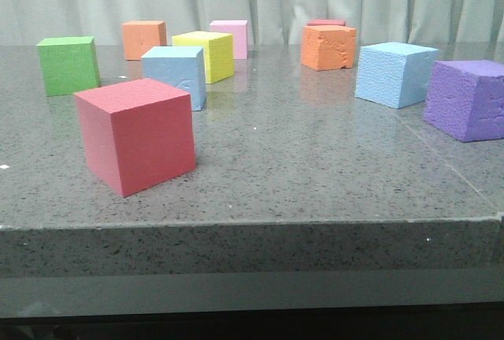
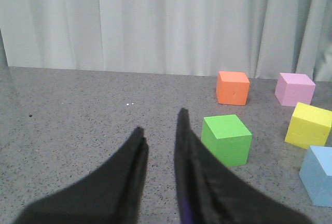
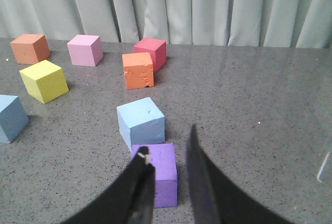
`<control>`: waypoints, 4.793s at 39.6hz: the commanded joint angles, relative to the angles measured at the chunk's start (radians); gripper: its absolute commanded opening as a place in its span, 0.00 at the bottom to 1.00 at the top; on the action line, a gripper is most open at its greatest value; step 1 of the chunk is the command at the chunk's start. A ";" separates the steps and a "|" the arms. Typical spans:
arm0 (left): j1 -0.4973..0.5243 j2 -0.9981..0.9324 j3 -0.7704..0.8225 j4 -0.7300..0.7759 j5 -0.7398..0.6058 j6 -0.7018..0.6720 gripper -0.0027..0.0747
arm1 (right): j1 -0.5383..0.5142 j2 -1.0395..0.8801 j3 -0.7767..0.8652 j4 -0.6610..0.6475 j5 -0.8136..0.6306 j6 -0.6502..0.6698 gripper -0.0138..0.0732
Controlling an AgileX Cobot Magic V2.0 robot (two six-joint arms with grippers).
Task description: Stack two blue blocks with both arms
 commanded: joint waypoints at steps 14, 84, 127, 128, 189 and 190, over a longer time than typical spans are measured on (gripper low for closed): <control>0.000 0.010 -0.035 0.000 -0.088 -0.002 0.93 | -0.007 0.010 -0.035 0.000 -0.089 -0.008 0.91; 0.000 0.010 -0.035 0.000 -0.088 -0.002 0.93 | 0.084 1.374 -1.095 0.109 0.547 -0.325 0.91; 0.000 0.010 -0.035 0.000 -0.088 -0.002 0.93 | 0.093 1.339 -1.150 0.175 0.617 -0.277 0.61; 0.000 0.010 -0.035 0.000 -0.088 -0.002 0.93 | 0.101 1.336 -1.155 0.181 0.621 -0.266 0.61; 0.000 0.010 -0.035 0.000 -0.088 -0.002 0.93 | 0.533 1.442 -1.159 -0.237 0.523 0.580 0.82; 0.000 0.010 -0.035 0.000 -0.088 -0.002 0.93 | 0.533 1.440 -1.159 -0.237 0.523 0.580 0.82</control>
